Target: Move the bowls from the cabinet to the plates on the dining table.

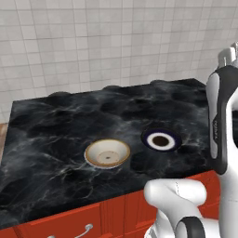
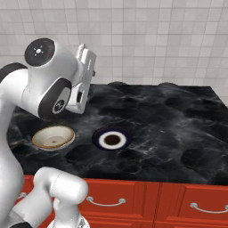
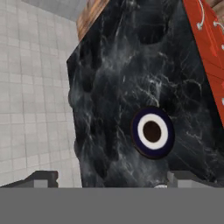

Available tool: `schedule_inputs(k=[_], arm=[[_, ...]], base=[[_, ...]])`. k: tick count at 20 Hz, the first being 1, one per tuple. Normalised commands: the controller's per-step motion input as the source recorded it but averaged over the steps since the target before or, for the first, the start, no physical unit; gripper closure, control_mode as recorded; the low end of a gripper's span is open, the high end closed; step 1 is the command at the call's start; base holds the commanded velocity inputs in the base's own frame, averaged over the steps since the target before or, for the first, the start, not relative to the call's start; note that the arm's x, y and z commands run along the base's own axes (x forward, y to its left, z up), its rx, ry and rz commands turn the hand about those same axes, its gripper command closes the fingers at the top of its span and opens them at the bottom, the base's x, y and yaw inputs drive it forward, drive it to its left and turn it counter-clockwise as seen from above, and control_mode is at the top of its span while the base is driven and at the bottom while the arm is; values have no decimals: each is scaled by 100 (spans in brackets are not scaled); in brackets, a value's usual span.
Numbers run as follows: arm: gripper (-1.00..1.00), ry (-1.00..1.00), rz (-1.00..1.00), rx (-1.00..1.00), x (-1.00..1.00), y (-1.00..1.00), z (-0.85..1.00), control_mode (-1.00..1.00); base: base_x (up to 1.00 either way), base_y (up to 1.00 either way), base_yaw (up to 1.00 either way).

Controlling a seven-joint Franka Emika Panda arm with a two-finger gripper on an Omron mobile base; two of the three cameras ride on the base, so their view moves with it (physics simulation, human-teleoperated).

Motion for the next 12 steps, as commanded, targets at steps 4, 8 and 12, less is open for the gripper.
schedule_inputs(k=[4,8,12], arm=[[-100,-2,0,-5,-71,0,13,-100],[-100,-6,-2,-6,-59,8,2,-100],[-100,-8,-6,-7,-42,24,0,-100]], base=[[0,0,0],[0,0,0],[0,0,0]])
